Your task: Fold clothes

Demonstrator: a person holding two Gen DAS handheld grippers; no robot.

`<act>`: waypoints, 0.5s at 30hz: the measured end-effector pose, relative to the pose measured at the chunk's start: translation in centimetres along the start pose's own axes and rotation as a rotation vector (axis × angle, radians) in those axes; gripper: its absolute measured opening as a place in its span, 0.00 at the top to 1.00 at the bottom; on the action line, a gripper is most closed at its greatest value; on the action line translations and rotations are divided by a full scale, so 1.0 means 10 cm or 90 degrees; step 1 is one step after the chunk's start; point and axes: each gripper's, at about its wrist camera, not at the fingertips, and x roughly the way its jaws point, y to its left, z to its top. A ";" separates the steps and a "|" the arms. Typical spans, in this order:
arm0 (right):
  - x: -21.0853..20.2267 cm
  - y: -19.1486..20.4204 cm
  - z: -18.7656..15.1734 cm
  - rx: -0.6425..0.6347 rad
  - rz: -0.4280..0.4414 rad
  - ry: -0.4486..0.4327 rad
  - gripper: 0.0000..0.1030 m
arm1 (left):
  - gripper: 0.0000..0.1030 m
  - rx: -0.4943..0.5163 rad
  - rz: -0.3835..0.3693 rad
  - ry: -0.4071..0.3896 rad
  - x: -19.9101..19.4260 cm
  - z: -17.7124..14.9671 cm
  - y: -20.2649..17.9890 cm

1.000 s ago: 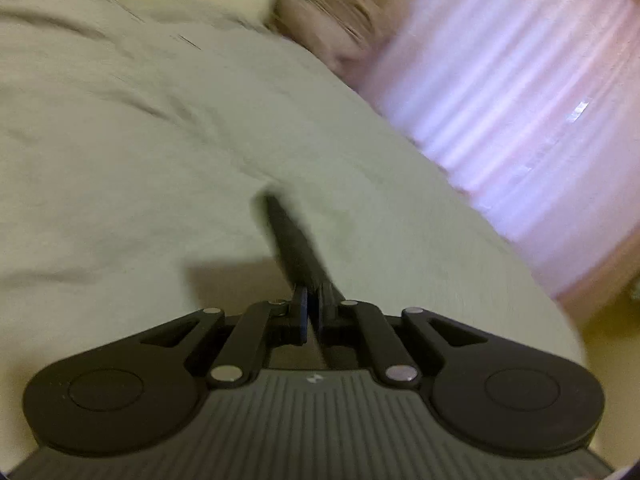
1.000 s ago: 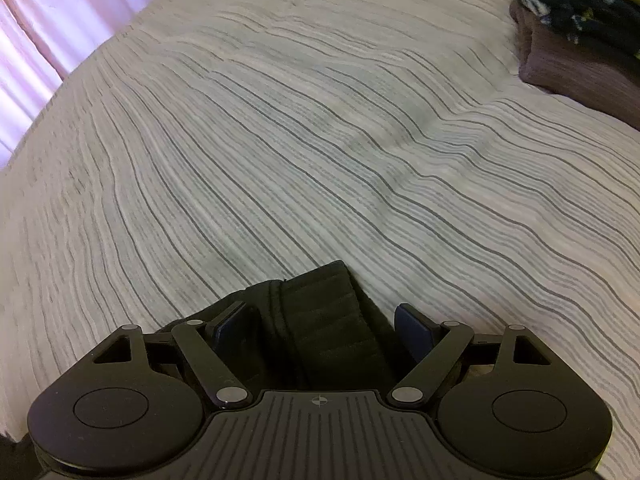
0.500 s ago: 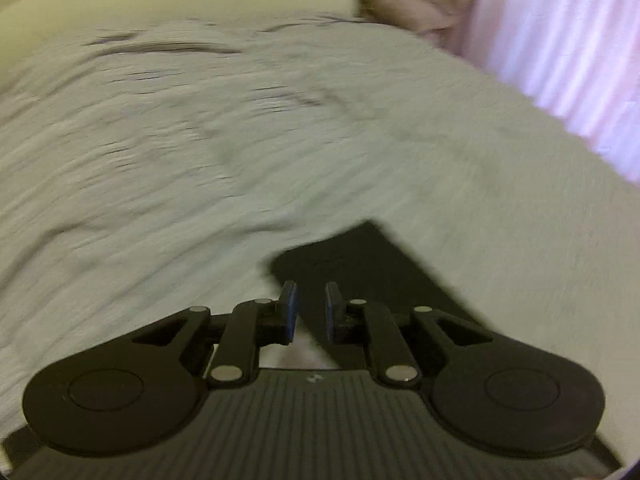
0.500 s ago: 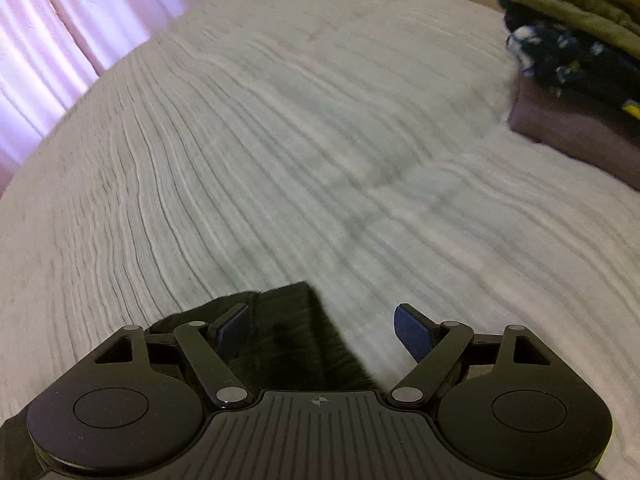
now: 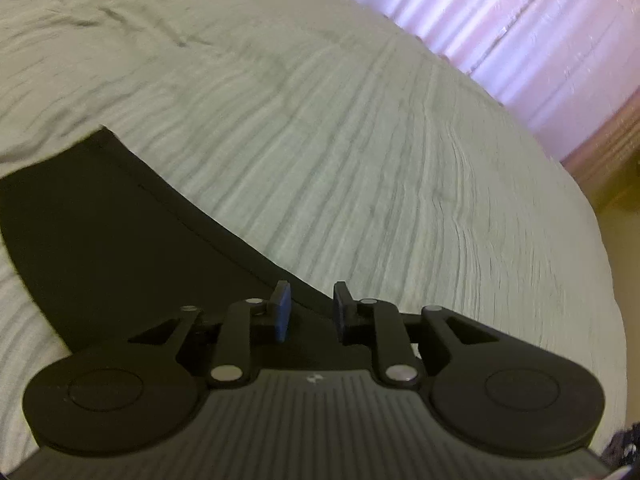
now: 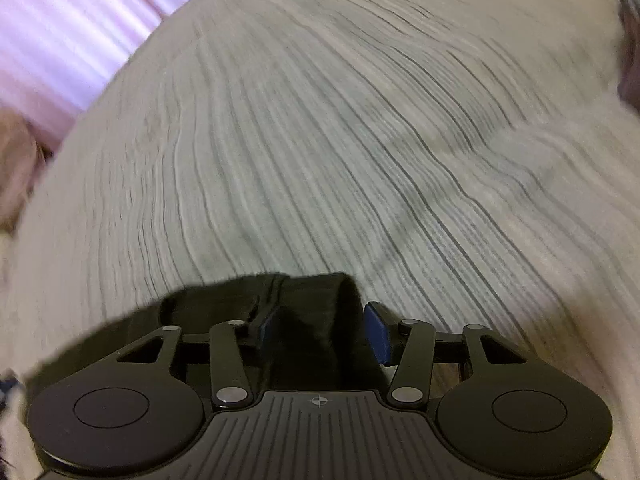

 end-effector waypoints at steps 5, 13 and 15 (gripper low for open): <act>-0.11 -0.13 0.06 0.031 0.040 -0.029 0.99 | 0.83 0.027 -0.002 0.011 0.12 -0.03 -0.10; -0.22 -0.03 0.13 0.005 0.023 -0.066 0.99 | 0.81 0.070 -0.002 0.029 0.31 -0.07 -0.24; -0.17 -0.06 0.12 0.014 -0.012 -0.044 0.72 | 0.80 0.087 0.003 0.035 0.30 -0.05 -0.21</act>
